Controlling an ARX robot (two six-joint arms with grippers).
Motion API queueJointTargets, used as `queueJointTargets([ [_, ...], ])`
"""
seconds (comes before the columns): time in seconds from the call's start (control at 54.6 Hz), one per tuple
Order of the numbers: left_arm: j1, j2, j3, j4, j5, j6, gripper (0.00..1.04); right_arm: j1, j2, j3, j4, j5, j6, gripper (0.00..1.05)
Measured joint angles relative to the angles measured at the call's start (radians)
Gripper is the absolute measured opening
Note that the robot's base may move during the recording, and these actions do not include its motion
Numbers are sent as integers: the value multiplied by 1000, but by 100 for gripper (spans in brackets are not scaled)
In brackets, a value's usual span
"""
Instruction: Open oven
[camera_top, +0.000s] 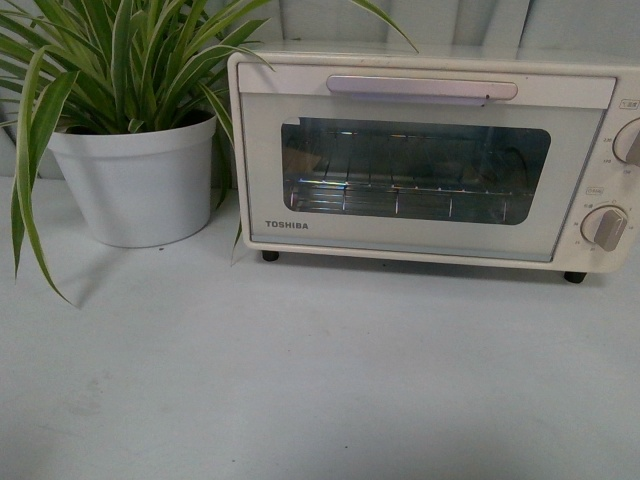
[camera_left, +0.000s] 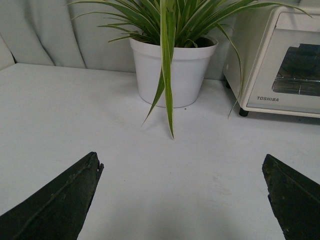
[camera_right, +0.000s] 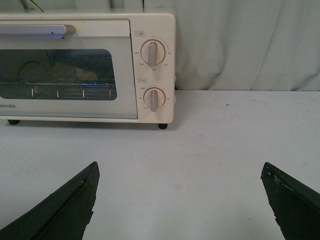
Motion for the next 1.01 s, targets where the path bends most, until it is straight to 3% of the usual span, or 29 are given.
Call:
queueJointTargets([
  [0.587,-3,4,1,-6,-12,-8,98,0,0,0,0,0,0,95],
  [0.642,-51,62,30,-97,-121,-121,98,0,0,0,0,0,0,95],
  [0.77,-140,179,53,-69,-178,-267,98,0,-1,0,0,0,0,95],
  [1.008,-357,690,205,243,-154,-631,98,0,-1,0,0,0,0,95],
])
